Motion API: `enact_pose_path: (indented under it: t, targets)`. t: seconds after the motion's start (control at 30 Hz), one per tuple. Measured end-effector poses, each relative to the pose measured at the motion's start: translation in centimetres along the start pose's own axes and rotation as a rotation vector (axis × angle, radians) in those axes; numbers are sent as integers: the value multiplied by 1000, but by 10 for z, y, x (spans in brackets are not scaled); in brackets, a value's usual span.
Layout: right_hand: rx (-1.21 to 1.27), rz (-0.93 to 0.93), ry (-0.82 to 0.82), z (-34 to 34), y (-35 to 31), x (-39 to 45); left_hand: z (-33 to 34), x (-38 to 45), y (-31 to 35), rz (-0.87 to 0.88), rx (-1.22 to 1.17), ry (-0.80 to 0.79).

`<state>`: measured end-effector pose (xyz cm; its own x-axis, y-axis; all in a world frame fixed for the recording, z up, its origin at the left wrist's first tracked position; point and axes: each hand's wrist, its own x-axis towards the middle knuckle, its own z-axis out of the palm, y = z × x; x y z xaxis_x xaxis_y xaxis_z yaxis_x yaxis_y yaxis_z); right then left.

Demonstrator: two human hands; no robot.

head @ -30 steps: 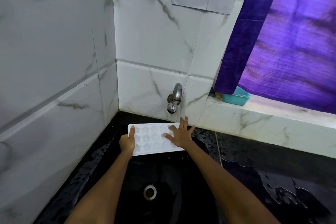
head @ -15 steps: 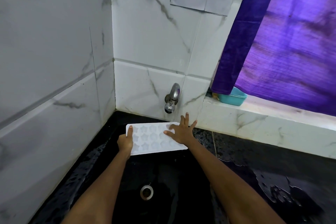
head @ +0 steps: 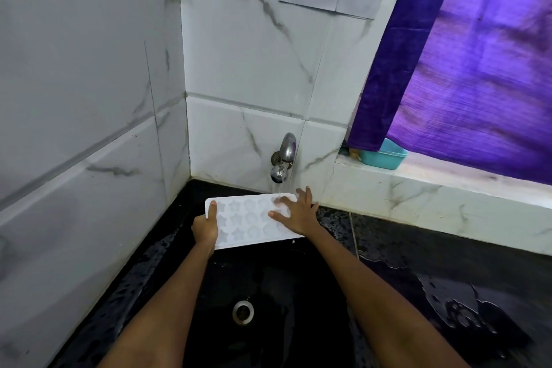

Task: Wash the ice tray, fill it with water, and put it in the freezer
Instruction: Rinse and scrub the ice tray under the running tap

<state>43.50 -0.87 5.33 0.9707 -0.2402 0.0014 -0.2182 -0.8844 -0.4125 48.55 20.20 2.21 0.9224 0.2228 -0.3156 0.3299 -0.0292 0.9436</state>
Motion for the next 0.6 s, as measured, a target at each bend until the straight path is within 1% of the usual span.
enact_pose_path:
  t: [0.07, 0.1, 0.23, 0.37, 0.5, 0.53, 0.6]
  targets:
    - [94, 15, 153, -3, 5, -2, -6, 2, -6, -22, -2, 19]
    - [109, 39, 160, -4, 7, -2, -7, 3, -9, -37, -11, 25]
    - [-92, 96, -63, -1, 7, 0, -5, 0, -13, -65, -45, -4]
    - [23, 116, -87, 1, -3, 3, -8, 1, -13, -85, -93, 17]
    - [-57, 127, -179, -2, 3, 7, -18, 8, -16, -52, -62, 24]
    - [-33, 135, -200, 1, 1, 6, -19, 9, -16, -49, -65, 25]
    - [98, 108, -208, 5, -7, 5, -17, 10, -17, -54, -90, 33]
